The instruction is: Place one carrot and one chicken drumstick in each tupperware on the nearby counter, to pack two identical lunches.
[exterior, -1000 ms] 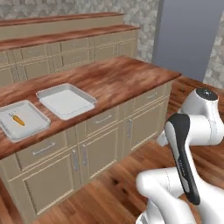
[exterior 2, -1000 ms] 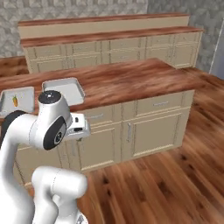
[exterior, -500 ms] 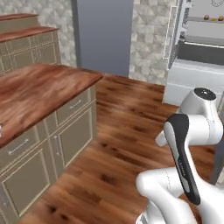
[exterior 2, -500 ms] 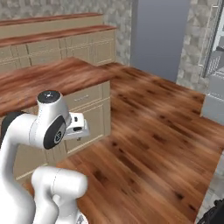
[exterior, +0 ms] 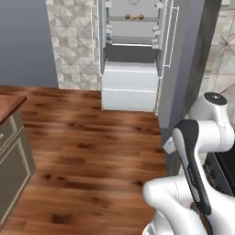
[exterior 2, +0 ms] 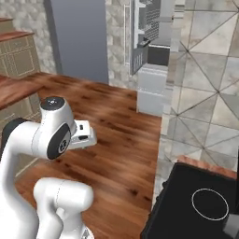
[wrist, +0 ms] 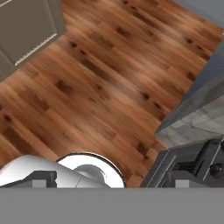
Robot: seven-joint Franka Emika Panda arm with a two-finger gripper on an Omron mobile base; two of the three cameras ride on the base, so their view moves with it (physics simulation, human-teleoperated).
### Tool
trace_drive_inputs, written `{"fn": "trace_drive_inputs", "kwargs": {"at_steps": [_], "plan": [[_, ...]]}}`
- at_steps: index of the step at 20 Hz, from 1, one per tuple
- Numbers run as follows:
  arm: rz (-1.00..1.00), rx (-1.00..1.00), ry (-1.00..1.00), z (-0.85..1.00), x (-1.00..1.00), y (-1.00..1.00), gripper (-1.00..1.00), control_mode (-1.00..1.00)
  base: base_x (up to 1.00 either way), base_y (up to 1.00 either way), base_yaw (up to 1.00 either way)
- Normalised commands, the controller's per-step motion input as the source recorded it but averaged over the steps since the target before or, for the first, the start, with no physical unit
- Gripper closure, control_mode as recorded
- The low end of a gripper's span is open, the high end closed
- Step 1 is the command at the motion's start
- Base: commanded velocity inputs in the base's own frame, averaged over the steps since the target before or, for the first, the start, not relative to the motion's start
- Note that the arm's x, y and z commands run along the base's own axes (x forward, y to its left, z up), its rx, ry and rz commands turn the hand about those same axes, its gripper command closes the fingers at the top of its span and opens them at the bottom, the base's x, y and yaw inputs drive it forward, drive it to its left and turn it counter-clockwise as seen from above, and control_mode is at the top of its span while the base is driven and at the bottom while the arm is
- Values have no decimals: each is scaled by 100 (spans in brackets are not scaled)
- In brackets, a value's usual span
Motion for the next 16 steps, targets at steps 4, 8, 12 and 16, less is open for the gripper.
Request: {"fn": "trace_drive_inputs", "kwargs": {"at_steps": [4, 8, 12, 16], "plan": [[0, 0, 0, 0, 0, 0, -100, 100, 77, 0, -50], [0, 0, 0, 0, 0, 0, -100, 100, 100, 63, -24], [0, 0, 0, 0, 0, 0, -100, 100, 100, 94, -10], [0, 0, 0, 0, 0, 0, -100, 100, 99, 43, -7]]}}
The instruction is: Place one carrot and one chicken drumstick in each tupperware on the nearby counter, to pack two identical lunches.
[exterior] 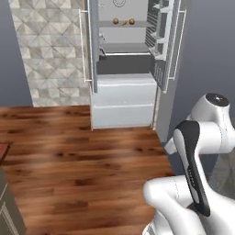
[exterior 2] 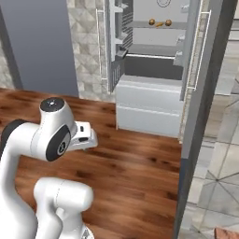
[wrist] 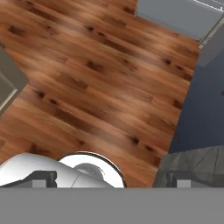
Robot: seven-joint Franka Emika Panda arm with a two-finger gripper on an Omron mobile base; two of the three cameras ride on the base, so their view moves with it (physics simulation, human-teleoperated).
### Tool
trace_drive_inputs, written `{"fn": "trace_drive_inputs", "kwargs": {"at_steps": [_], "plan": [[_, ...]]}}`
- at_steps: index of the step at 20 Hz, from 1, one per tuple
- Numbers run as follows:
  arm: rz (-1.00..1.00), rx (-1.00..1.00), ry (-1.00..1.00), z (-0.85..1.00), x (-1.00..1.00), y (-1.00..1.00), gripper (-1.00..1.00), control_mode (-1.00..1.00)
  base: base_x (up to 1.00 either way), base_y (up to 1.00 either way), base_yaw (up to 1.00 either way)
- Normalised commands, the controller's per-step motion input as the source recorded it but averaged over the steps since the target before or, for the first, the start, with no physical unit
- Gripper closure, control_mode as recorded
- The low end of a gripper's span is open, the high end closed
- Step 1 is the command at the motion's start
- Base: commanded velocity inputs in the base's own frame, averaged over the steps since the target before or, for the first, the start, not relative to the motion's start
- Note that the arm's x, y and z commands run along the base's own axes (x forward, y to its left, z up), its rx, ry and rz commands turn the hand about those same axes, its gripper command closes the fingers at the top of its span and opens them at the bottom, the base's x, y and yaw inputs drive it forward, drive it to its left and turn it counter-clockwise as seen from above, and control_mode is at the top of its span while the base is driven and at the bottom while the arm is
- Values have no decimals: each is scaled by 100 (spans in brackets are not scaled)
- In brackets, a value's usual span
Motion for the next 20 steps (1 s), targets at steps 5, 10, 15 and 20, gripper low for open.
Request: {"fn": "trace_drive_inputs", "kwargs": {"at_steps": [5, 10, 15, 20], "plan": [[0, 0, 0, 0, 0, 0, -100, 100, 80, -20, -3], [0, 0, 0, 0, 0, 0, -100, 100, 82, -26, -1], [0, 0, 0, 0, 0, 0, -100, 100, 96, -15, 0], [0, 0, 0, 0, 0, 0, -100, 100, 93, -32, -2]]}}
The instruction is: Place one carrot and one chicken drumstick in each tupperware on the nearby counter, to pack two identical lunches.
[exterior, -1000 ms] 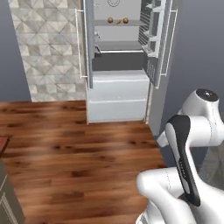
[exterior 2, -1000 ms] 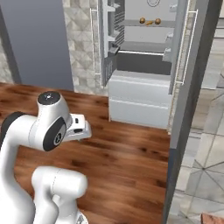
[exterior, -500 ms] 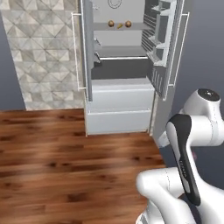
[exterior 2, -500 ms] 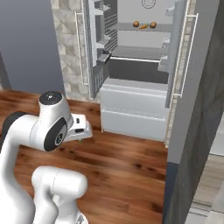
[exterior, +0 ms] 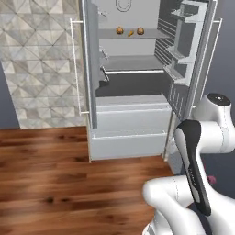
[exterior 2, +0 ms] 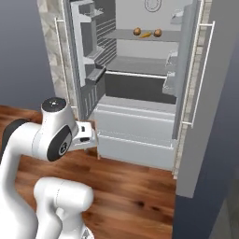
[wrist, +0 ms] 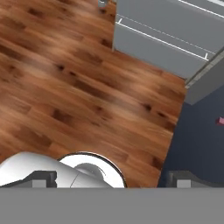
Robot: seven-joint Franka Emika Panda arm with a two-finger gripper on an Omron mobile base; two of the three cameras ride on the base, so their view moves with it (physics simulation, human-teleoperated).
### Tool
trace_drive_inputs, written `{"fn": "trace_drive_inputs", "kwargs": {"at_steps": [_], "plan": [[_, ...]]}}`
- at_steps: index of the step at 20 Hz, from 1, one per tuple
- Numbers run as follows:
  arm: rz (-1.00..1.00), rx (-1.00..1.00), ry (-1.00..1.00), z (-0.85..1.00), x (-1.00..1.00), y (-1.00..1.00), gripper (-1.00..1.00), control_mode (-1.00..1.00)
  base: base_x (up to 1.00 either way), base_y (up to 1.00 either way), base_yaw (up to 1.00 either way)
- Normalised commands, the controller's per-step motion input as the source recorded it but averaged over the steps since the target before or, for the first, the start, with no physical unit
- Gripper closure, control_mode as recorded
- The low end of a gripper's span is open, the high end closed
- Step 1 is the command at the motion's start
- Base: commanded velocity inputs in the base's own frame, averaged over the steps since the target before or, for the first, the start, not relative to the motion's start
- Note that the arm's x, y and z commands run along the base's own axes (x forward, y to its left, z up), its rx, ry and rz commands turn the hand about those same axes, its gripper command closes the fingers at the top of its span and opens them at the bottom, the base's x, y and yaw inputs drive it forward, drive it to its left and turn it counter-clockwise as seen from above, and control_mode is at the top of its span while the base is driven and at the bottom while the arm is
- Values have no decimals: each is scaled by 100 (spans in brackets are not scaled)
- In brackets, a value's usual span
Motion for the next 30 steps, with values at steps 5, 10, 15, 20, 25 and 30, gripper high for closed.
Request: {"fn": "trace_drive_inputs", "kwargs": {"at_steps": [5, 10, 15, 20, 25, 30], "plan": [[0, 0, 0, 0, 0, 0, -100, 100, 88, -30, -5], [0, 0, 0, 0, 0, 0, -100, 100, 83, -29, -5], [0, 0, 0, 0, 0, 0, -100, 100, 91, -24, -7], [0, 0, 0, 0, 0, 0, -100, 100, 97, -16, -7], [0, 0, 0, 0, 0, 0, -100, 100, 94, -7, -7], [0, 0, 0, 0, 0, 0, -100, 100, 83, -4, -9]]}}
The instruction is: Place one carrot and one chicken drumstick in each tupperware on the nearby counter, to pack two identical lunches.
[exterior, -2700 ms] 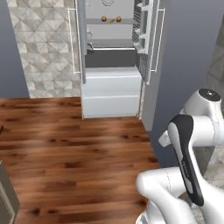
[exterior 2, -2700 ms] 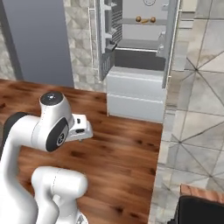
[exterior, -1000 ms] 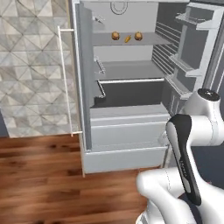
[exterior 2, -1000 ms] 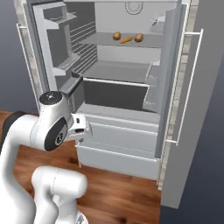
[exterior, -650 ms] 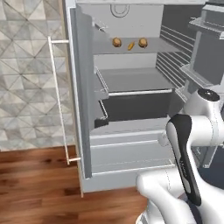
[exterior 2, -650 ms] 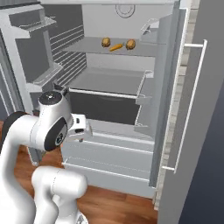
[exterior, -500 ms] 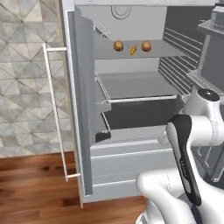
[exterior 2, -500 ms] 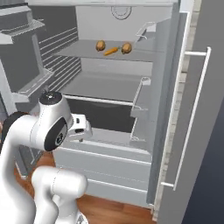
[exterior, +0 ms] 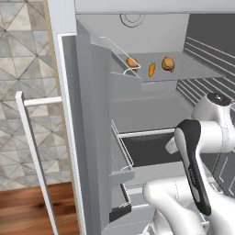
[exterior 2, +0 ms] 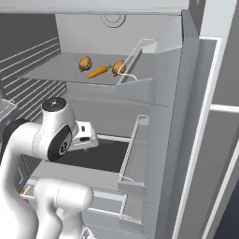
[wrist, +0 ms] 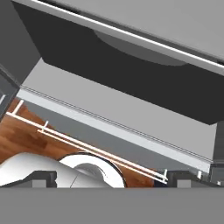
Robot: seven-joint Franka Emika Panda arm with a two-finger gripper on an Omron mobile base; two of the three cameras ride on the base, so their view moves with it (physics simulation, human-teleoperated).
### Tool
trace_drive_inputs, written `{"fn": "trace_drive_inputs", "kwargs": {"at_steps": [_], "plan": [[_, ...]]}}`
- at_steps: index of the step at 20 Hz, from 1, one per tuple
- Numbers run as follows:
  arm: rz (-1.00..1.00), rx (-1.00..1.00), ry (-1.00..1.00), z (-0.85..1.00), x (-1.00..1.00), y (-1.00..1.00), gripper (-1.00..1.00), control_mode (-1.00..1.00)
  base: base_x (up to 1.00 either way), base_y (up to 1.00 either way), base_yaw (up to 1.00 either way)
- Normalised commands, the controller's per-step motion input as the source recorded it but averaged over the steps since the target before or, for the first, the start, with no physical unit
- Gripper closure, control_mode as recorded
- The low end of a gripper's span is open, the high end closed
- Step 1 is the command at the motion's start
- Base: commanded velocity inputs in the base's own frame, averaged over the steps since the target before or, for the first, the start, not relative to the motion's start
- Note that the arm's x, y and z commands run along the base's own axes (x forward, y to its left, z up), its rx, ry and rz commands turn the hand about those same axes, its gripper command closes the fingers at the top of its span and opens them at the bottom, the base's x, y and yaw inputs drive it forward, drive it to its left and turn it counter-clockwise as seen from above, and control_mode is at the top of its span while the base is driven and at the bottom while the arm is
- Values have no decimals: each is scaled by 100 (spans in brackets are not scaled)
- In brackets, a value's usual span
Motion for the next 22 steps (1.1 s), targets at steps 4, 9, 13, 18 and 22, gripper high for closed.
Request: {"fn": "trace_drive_inputs", "kwargs": {"at_steps": [4, 9, 13, 18, 22], "plan": [[-1, 0, 0, 0, 23, 0, -100, -100, 15, 0, -2], [-3, 0, -13, 13, -2, -6, -100, -100, 0, 0, 0], [-12, 0, -36, 53, 0, -5, -100, -100, 0, 0, 0], [-27, 4, -32, 38, 2, -8, -100, -100, 0, 0, 0], [-32, 14, -12, 44, 0, -3, -100, -100, 0, 0, 0]]}}
